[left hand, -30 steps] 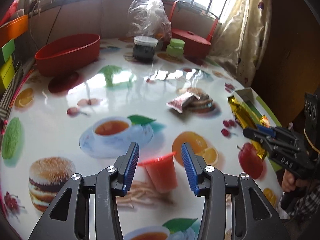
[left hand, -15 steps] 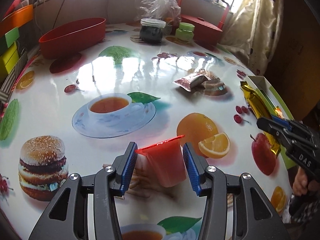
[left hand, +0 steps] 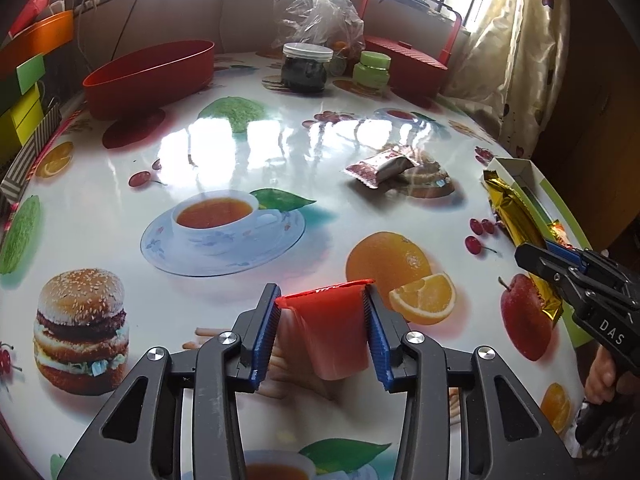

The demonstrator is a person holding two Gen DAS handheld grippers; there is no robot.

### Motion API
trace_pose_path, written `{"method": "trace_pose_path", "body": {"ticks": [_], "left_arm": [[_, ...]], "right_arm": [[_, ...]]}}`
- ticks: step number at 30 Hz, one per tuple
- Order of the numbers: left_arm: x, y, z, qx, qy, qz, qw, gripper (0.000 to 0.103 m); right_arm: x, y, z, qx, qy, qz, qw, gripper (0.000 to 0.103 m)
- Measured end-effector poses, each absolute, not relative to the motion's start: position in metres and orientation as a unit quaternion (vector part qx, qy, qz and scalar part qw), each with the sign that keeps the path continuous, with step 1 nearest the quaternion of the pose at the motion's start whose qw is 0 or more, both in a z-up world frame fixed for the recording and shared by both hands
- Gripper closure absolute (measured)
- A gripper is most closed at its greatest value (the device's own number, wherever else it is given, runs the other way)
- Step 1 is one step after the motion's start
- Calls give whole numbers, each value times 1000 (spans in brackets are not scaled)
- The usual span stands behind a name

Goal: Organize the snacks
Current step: 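Carry the gold wafer bar and pink jelly cup over the green box with both tools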

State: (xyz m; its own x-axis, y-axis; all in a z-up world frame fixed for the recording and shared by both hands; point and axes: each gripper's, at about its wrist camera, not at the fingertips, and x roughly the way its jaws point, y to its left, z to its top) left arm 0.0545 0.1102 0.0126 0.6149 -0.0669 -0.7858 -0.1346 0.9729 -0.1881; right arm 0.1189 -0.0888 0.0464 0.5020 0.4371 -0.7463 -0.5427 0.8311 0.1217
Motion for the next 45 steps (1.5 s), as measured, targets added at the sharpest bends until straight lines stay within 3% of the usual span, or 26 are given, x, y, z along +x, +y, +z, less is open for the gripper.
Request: {"method": "trace_pose_path", "body": {"ticks": [45], "left_arm": [[85, 19, 90, -61, 363, -86, 926, 61]], "right_arm": [[124, -161, 80, -25, 377, 224, 898, 82]]}}
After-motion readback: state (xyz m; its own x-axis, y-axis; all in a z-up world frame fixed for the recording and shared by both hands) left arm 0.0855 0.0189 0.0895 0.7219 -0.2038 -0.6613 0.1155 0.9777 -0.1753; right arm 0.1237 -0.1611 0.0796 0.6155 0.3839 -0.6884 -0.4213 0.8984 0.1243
